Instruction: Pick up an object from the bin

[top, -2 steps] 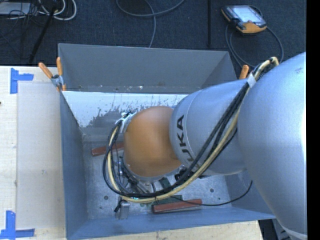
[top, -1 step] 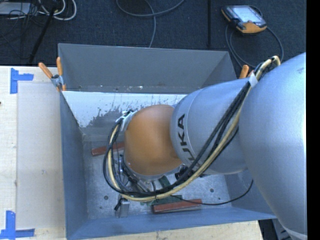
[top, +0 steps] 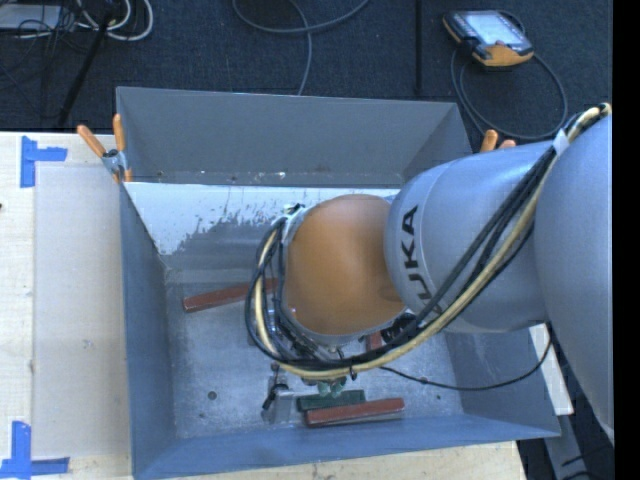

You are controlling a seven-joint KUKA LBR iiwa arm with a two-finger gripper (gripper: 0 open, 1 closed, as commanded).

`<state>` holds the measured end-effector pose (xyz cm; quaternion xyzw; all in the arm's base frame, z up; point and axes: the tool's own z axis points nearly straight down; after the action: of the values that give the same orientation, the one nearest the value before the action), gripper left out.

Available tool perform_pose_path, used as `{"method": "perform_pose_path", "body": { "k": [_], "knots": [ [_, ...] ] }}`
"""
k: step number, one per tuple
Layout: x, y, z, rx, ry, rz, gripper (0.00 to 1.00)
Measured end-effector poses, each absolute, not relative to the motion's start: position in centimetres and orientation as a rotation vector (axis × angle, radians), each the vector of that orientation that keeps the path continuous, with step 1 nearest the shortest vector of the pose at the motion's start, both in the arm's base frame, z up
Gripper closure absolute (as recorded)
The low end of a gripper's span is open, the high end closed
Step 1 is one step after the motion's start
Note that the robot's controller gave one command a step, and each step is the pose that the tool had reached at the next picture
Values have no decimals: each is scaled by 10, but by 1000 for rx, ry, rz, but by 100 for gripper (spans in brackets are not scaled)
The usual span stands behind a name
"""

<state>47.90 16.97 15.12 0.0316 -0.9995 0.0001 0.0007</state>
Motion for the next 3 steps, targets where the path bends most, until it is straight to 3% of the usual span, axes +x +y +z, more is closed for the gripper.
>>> {"method": "perform_pose_path", "body": {
  "k": [1,2,3],
  "knots": [
    [488,145,109,335,-3130,-1,0],
    [481,103,88,514,-3099,-2,0],
    [480,74,91,614,-3082,1,0]
  ]
}}
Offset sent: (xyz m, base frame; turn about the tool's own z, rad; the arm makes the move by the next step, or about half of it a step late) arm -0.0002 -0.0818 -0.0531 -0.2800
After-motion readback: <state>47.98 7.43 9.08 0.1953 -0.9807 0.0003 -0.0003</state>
